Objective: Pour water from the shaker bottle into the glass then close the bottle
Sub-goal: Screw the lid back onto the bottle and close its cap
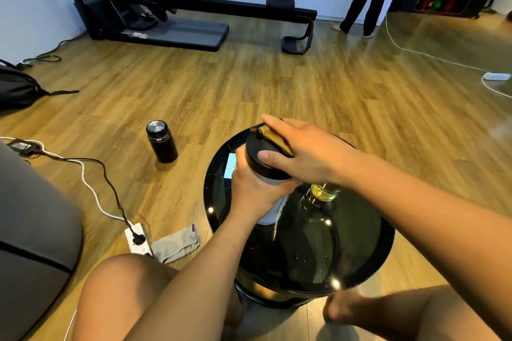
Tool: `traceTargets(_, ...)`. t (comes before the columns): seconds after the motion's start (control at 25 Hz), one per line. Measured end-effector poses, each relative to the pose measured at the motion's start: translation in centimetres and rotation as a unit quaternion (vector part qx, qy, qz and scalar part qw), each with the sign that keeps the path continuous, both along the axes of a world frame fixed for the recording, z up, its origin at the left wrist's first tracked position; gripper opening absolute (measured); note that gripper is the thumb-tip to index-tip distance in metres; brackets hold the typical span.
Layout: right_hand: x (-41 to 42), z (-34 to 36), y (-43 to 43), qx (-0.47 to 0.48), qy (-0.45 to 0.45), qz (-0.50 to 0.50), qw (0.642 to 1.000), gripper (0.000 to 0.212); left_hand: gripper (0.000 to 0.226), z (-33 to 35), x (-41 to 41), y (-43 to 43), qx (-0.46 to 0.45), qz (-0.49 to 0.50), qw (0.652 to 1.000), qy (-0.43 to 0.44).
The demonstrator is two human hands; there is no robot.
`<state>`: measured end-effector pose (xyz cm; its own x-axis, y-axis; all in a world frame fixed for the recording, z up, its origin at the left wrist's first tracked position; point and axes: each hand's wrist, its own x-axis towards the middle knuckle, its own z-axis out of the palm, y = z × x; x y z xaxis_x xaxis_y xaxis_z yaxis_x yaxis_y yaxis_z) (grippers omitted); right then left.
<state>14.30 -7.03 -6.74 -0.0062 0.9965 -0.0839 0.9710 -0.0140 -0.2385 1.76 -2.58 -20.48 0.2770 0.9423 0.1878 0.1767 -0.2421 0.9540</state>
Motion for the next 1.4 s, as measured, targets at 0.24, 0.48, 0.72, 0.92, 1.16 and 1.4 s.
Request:
traceTargets(0.24, -1.7, 0.7, -1.7, 0.013, -0.087, -0.108, 0.99, 0.095, 0.082, -0.1, 0.0, 0.0, -0.003, -0.006, 1.0, 0.004)
traceTargets(0.48, -0.3, 2.8, -0.1, 0.041, -0.05, -0.04, 0.997, 0.084, 0.095, 0.0, -0.1, 0.1, 0.002, -0.013, 1.0, 0.001)
traceTargets(0.72, -2.1, -0.8, -0.6, 0.117, -0.127, -0.134, 0.976, 0.073, 0.086, 0.2, -0.2, 0.1, -0.011, -0.011, 1.0, 0.019)
traceTargets(0.92, -1.8, 0.7, -0.9, 0.099, -0.105, -0.136, 0.98, 0.071, 0.093, 0.2, -0.2, 0.0, -0.015, -0.008, 1.0, 0.016)
traceTargets(1.16, -2.1, 1.7, -0.2, 0.071, -0.052, -0.165, 0.982, 0.07, 0.09, -0.2, -0.1, 0.2, -0.009, 0.003, 1.0, 0.028)
traceTargets(1.4, 0.4, 2.6, 1.5, 0.098, -0.026, 0.054, 0.993, 0.074, 0.092, -0.1, -0.1, 0.1, -0.004, -0.004, 0.999, 0.033)
